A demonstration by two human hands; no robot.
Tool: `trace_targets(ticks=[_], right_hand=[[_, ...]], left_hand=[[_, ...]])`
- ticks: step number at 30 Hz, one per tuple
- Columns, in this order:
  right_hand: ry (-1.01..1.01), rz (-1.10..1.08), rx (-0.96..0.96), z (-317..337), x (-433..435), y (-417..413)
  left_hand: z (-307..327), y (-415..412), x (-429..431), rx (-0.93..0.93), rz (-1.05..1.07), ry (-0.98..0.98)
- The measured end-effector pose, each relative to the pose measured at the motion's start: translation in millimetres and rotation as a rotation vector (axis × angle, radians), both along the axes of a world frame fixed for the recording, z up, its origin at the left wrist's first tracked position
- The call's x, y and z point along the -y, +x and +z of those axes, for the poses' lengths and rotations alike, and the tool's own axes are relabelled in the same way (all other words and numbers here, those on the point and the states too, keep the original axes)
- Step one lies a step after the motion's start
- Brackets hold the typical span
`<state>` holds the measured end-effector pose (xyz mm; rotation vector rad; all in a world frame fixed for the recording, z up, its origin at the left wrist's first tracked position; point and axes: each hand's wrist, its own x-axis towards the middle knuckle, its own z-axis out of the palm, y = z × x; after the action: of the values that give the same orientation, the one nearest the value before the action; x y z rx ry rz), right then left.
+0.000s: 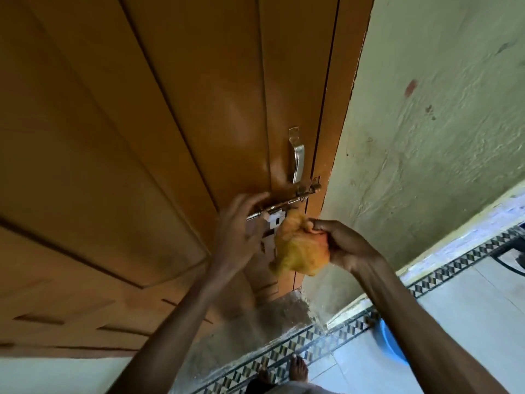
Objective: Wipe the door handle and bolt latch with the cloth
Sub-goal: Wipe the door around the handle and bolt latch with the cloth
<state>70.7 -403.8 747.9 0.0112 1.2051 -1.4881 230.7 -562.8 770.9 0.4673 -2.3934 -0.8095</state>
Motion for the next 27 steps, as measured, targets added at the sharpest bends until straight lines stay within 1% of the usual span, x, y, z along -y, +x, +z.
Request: trace_targets(ticks=[1, 2, 3, 4, 6, 7, 9, 11, 12, 14, 16, 18, 19, 21, 22, 23, 24, 26, 27], right_hand=[[-0.016, 0.055, -0.046, 12, -5, -1], [-0.030, 0.095, -0.092, 20, -7, -4], [-0.054, 0.138, -0.132, 31, -9, -5], [-0.064, 0.166, -0.167, 40, -8, -7], [-0.051, 0.200, -0.231, 54, -5, -9], [-0.037, 0.224, -0.263, 59, -3, -10], [-0.018, 0.273, -0.322, 69, -2, -13], [-0.010, 0.231, -0.330, 71, -2, -16], [-0.038, 0.177, -0.291, 63, -3, -19], [-0.107, 0.087, -0.109, 35, -7, -19], [-0.085, 0.090, 0.105, -4, -9, -8], [-0.054, 0.161, 0.217, -36, -14, 11], [-0.044, 0.212, 0.210, -40, -17, 21], [-0.053, 0.278, 0.106, -38, -19, 31], [-0.069, 0.259, 0.066, -36, -20, 31], [-0.107, 0.192, 0.069, -36, -19, 29], [-0.181, 0.082, 0.119, -34, -19, 27], [-0.376, -0.154, 0.279, -27, -16, 24], [-0.421, -0.208, 0.350, -25, -12, 29]], left_hand=[[-3, 1, -9, 0.078, -0.110, 0.310], [-6, 0, -15, 0.134, -0.178, 0.574], [-11, -1, -17, 0.175, -0.220, 0.765], [-16, -1, -18, 0.202, -0.265, 0.890], [-22, -2, -20, 0.232, -0.332, 1.032], [-22, -1, -21, 0.250, -0.356, 1.069], [-20, 1, -25, 0.258, -0.393, 1.061], [-19, 2, -25, 0.249, -0.309, 1.074], [-19, 3, -25, 0.229, -0.259, 1.088], [-14, 7, -26, 0.172, -0.183, 1.121], [-9, 11, -26, 0.133, -0.141, 1.174], [-2, 16, -27, 0.157, -0.161, 1.239], [-1, 18, -25, 0.184, -0.170, 1.259], [-1, 24, -19, 0.207, -0.164, 1.266], [-2, 27, -15, 0.202, -0.159, 1.258], [-3, 31, -11, 0.199, -0.147, 1.257], [-4, 34, -8, 0.202, -0.140, 1.262], [-4, 36, -5, 0.180, -0.118, 1.317], [-4, 36, -6, 0.155, -0.107, 1.344]])
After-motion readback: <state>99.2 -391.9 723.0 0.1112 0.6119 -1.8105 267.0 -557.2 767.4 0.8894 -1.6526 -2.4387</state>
